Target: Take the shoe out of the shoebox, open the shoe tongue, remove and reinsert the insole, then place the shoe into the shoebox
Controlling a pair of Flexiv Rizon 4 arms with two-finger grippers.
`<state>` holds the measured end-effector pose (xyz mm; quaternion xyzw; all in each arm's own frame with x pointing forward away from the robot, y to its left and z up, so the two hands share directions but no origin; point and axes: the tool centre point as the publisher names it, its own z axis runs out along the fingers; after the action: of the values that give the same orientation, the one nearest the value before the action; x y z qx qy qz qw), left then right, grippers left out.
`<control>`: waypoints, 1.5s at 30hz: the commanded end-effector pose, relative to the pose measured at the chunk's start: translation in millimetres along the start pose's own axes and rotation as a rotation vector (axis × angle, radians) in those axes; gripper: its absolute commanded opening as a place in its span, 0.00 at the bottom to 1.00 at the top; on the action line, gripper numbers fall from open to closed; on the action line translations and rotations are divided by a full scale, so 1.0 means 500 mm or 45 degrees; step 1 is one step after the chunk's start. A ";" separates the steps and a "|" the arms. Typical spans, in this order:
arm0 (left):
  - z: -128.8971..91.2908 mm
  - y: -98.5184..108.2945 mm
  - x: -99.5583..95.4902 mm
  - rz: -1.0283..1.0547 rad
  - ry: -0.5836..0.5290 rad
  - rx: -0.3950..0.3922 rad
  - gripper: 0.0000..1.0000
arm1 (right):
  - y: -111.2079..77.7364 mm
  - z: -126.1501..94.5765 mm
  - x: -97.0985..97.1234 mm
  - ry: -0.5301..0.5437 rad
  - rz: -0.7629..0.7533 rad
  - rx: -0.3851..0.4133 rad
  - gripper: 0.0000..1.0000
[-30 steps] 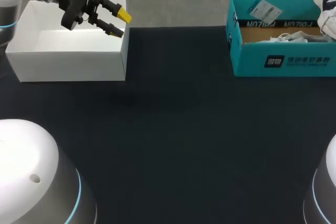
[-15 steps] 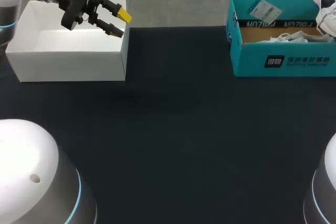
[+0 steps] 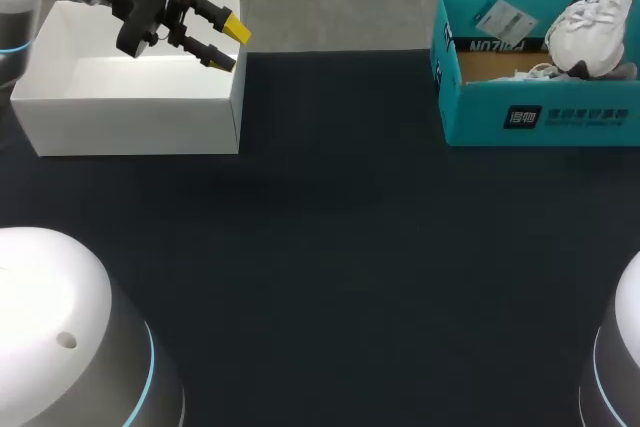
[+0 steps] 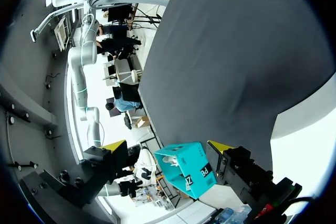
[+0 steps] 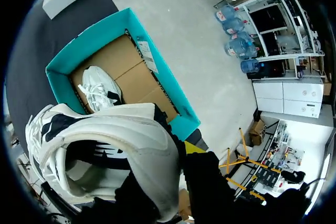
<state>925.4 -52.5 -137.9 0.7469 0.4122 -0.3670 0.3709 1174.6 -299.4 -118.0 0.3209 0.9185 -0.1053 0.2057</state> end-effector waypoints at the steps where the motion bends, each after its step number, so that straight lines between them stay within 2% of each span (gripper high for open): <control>1: 0.000 -0.001 0.000 0.002 0.004 0.001 1.00 | 0.002 -0.002 -0.012 0.011 0.903 0.186 0.00; 4: 0.000 -0.001 0.000 0.002 0.004 0.001 1.00 | 0.004 0.001 -0.011 0.027 1.053 0.219 0.00; 7: 0.000 -0.001 0.000 0.002 0.004 0.001 1.00 | 0.004 0.002 -0.011 0.043 1.170 0.187 0.00; 8: 0.000 -0.001 0.000 0.002 0.004 0.001 1.00 | 0.006 0.003 -0.011 0.063 1.149 0.095 0.00; 26: 0.000 -0.001 0.000 0.002 0.004 0.001 1.00 | 0.006 0.003 -0.011 0.063 1.149 0.095 0.00; 29: 0.000 -0.001 0.000 0.002 0.004 0.001 1.00 | 0.010 0.017 0.005 0.080 1.139 0.142 0.00; 34: 0.000 -0.001 0.000 0.002 0.004 0.001 1.00 | 0.006 0.036 0.031 0.115 1.121 0.166 0.00; 45: 0.000 -0.001 0.000 0.002 0.004 0.001 1.00 | -0.032 0.127 0.041 0.037 1.339 0.218 0.00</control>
<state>925.4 -52.5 -138.0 0.7469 0.4122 -0.3670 0.3710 1168.3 -320.9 -170.2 0.7501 0.6322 -0.0575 0.1854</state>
